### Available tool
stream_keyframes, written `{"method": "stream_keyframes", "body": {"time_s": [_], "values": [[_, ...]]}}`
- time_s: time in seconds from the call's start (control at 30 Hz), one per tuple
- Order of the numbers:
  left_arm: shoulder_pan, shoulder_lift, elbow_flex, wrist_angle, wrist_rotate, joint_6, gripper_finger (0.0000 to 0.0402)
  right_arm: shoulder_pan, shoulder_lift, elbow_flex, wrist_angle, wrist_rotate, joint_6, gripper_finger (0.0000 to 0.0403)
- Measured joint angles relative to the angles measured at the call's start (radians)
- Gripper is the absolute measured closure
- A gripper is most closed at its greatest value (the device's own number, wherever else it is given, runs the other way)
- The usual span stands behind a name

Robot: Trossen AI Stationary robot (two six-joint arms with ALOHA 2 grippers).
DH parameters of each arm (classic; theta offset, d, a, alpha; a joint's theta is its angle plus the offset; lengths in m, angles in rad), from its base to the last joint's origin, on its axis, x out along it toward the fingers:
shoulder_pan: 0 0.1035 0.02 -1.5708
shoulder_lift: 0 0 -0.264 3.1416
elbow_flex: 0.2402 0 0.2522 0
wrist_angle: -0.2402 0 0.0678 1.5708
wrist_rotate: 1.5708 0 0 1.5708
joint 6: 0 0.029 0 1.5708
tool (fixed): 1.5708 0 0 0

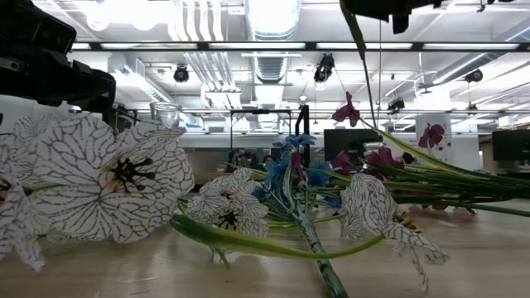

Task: Pick and place flowers into a vace then onto a shelf
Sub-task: Put the pink flower into the right transparent vase

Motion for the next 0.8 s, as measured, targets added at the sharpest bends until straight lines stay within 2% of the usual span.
{"method": "stream_keyframes", "body": {"time_s": [0.27,0.43,0.8], "values": [[0.000,0.000,0.000,-0.001,0.000,0.000,0.0402,-0.033,-0.001,-0.043,0.042,0.003,0.022,0.0394],[0.000,0.000,0.000,0.000,0.000,0.000,0.0402,-0.045,0.013,-0.063,0.044,0.011,0.090,0.0394],[0.000,0.000,0.000,0.000,0.000,0.000,0.0402,-0.088,0.033,-0.185,0.140,0.013,0.137,0.0394]]}}
